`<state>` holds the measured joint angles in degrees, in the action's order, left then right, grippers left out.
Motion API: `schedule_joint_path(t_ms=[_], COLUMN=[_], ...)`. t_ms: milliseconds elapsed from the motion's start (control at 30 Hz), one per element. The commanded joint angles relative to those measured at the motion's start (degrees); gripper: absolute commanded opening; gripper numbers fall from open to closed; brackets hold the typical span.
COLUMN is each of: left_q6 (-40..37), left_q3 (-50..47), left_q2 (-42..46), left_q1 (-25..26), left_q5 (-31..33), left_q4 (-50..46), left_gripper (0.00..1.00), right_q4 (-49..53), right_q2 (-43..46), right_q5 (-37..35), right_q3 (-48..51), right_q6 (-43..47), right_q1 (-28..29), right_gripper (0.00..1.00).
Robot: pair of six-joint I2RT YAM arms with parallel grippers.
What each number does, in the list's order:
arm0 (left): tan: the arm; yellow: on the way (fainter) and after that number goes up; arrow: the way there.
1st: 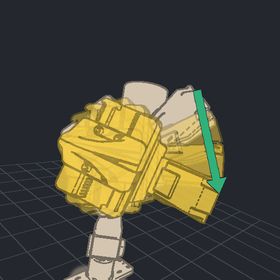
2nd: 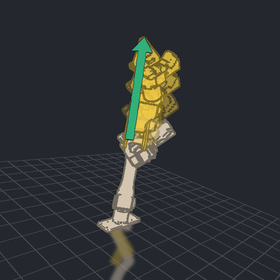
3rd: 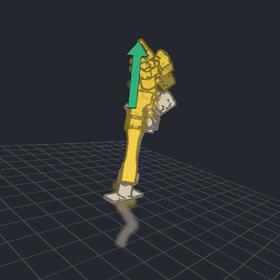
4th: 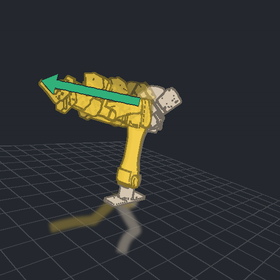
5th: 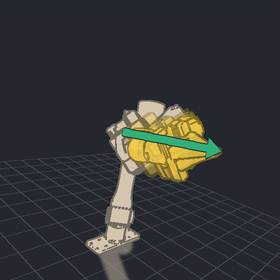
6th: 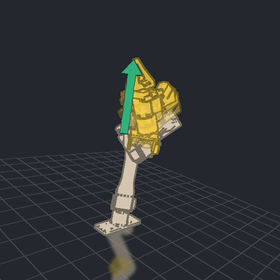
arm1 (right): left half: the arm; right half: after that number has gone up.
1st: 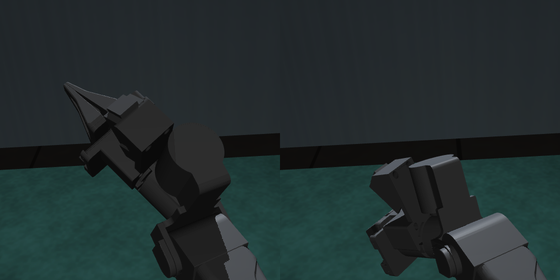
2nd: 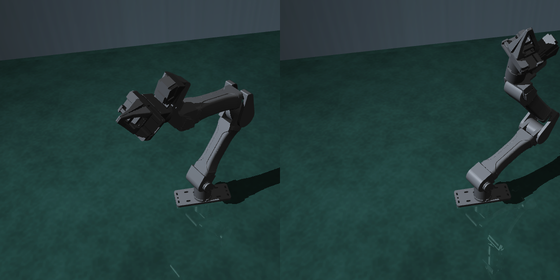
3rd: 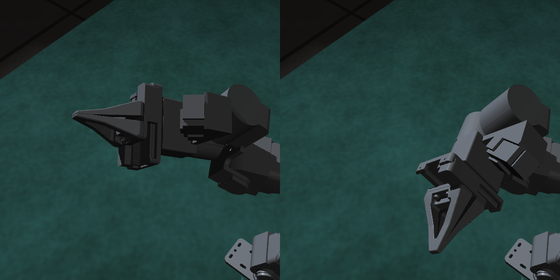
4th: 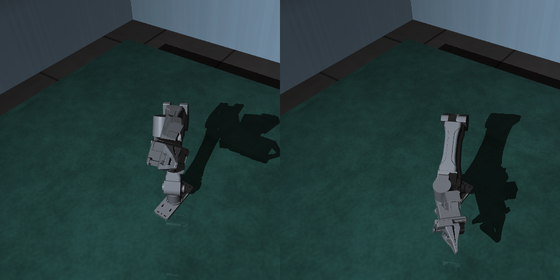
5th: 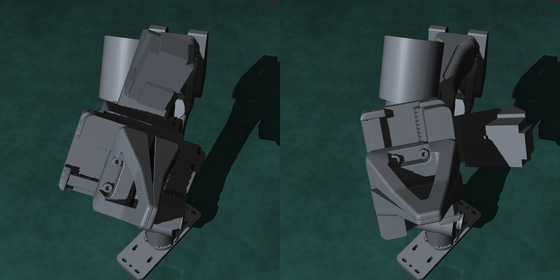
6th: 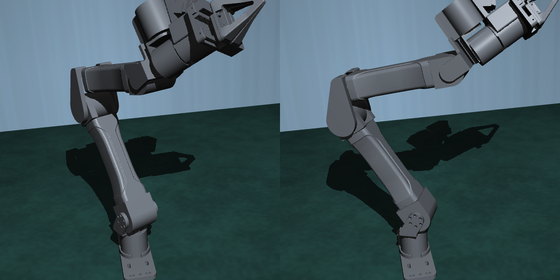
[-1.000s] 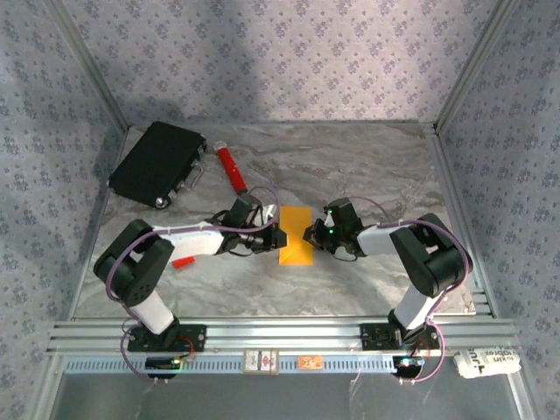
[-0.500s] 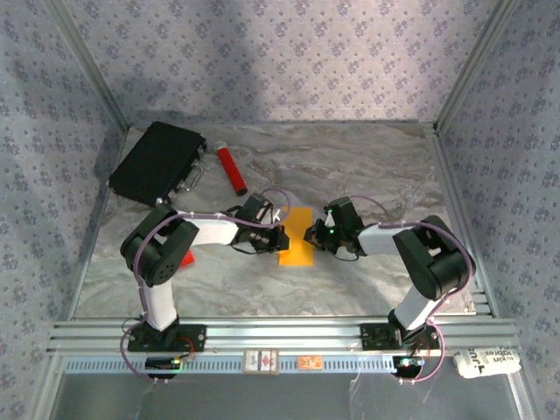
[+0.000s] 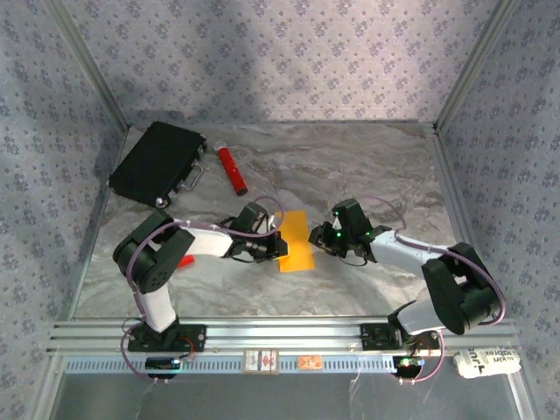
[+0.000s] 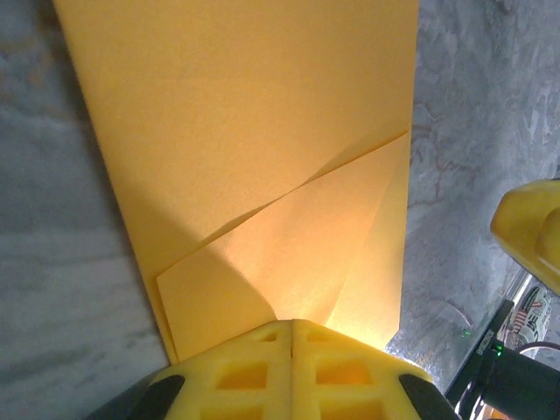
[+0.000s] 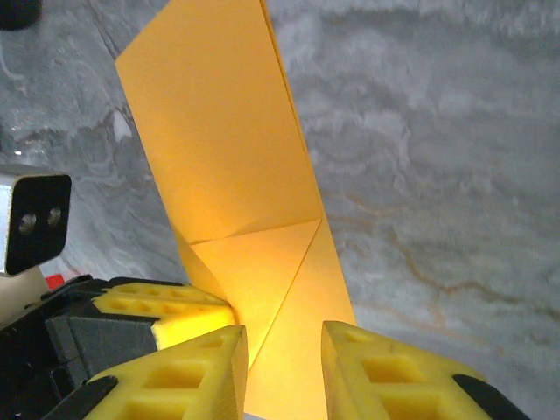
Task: Fold a paper plane with a square sheet of paper (pick it up from the middle)
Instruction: Fold the triangle a second time at the center of the table, then turn over the paper at the center of the table.
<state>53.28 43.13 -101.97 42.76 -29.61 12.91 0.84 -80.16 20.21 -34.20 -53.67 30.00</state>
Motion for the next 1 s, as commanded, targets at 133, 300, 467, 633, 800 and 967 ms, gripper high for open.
schedule_joint_path(t_ms=[133, 300, 467, 633, 800, 967], left_q6=[3.50, 3.06, 3.11, 2.82, 2.59, 2.13], left_q3=[-1.39, -0.99, -1.04, -1.39, -1.56, -1.63], left_q2=[0.46, -0.06, -0.24, -0.16, 0.01, -0.07], left_q1=[1.05, 1.02, 0.85, 0.50, 0.22, 0.16], left_q5=[3.24, 2.54, 2.19, 1.66, 1.14, 0.78], left_q4=[-0.30, -0.15, 0.50, 0.83, 1.02, 1.08], left_gripper=[0.03, 0.03, 0.03, 0.03, 0.03, 0.03], right_q4=[4.87, 3.58, 3.84, 3.21, 2.39, -0.75], right_q2=[1.67, 1.16, -0.12, -0.92, -2.23, -4.11], right_q5=[-2.74, -3.37, -4.17, -4.33, -4.39, -3.53], right_q3=[0.48, 0.89, 1.12, 1.28, 1.72, 1.86], right_q6=[-2.26, -3.77, -4.22, -4.59, -4.78, -5.46], right_q1=[3.99, 5.43, 6.45, 7.16, 7.39, 7.70], right_gripper=[0.40, 0.40, 0.42, 0.43, 0.44, 0.45])
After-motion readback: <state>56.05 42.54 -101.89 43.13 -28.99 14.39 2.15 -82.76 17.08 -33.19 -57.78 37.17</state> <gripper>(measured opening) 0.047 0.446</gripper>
